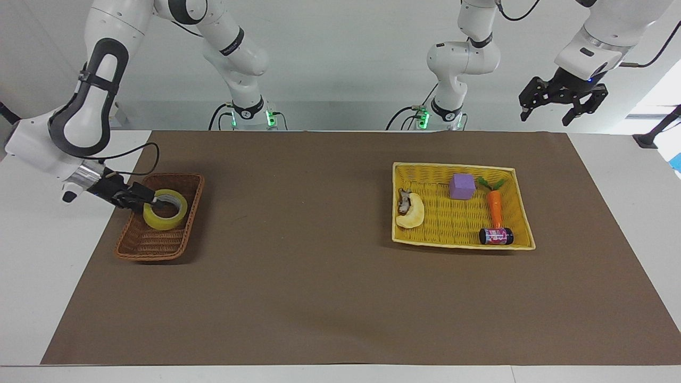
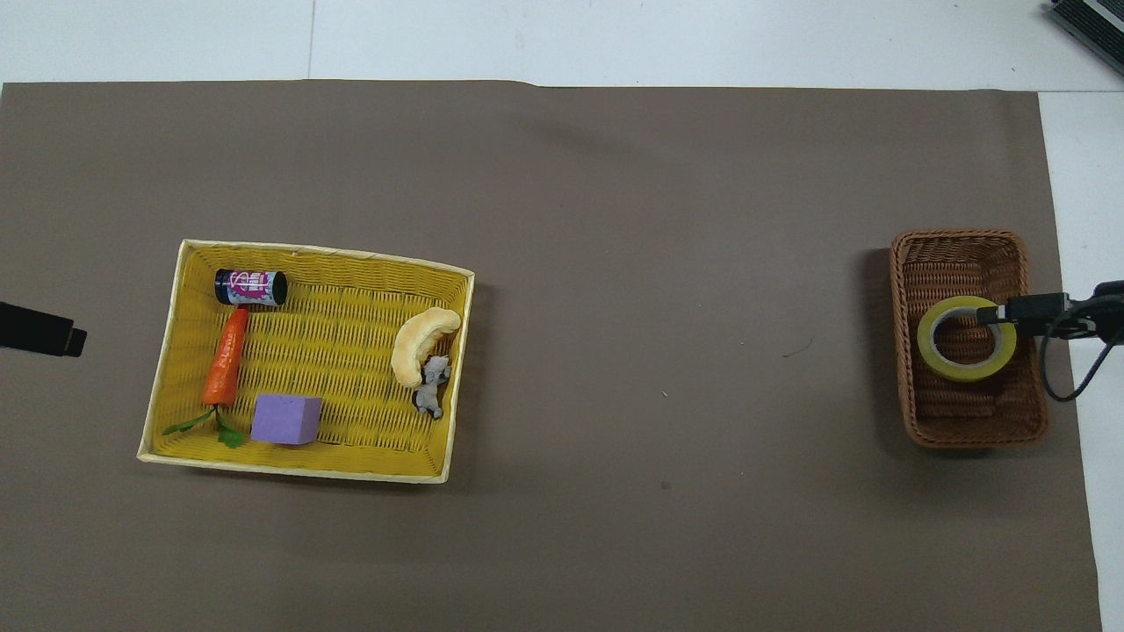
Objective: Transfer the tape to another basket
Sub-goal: 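Open the right gripper to release the tape and lift away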
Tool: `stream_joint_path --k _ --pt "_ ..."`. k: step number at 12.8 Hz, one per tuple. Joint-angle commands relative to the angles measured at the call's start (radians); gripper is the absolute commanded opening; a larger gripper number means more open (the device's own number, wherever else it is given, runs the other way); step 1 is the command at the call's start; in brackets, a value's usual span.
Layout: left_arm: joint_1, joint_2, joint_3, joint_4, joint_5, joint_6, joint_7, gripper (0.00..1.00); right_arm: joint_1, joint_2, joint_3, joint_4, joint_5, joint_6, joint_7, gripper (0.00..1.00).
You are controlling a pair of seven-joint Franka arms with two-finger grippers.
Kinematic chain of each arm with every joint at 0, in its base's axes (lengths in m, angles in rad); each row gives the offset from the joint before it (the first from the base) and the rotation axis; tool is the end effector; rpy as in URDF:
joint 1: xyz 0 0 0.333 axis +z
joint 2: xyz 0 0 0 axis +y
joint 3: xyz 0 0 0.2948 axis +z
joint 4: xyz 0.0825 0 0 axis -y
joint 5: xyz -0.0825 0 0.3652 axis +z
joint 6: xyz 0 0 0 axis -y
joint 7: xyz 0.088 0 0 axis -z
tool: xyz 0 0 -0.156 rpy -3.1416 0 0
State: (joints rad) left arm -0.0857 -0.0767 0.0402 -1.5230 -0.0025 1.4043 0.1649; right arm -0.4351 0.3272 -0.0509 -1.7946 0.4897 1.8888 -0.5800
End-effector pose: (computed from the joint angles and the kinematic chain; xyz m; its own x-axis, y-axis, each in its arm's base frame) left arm 0.4927 -0.0221 0.6009 0.9770 -0.2095 -0.0406 -0.2091 -0.9778 0.0124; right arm 0.5435 -0.2217 0.3040 0.9934 -0.1142 -0.0052 -0.1035 -0.8791 -0.4653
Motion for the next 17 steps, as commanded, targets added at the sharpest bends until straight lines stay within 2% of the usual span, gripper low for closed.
stream_joint_path --k 1,5,8,11,14,17 --pt "0.009 -0.005 -0.006 0.003 0.021 -0.012 0.007 1.00 0.068 -0.013 0.006 0.087 -0.121 0.041 0.069 1.00" --pt "0.009 -0.006 -0.006 0.004 0.019 -0.011 0.007 1.00 0.191 -0.066 0.005 0.161 -0.299 0.072 0.351 1.00" --pt "0.009 -0.005 -0.009 0.003 0.019 -0.011 0.007 1.00 0.281 -0.135 0.005 0.164 -0.400 0.049 0.503 1.00" --pt "0.009 -0.006 -0.006 0.004 0.019 -0.013 0.007 1.00 0.363 -0.198 0.006 0.164 -0.456 -0.041 0.655 1.00" --pt "0.009 -0.005 -0.006 0.003 0.019 -0.012 0.007 1.00 0.383 -0.275 0.005 0.178 -0.459 -0.164 0.703 1.00" --pt "0.009 -0.005 -0.006 0.003 0.019 -0.011 0.007 1.00 0.372 -0.304 -0.001 0.271 -0.471 -0.328 0.701 1.00"
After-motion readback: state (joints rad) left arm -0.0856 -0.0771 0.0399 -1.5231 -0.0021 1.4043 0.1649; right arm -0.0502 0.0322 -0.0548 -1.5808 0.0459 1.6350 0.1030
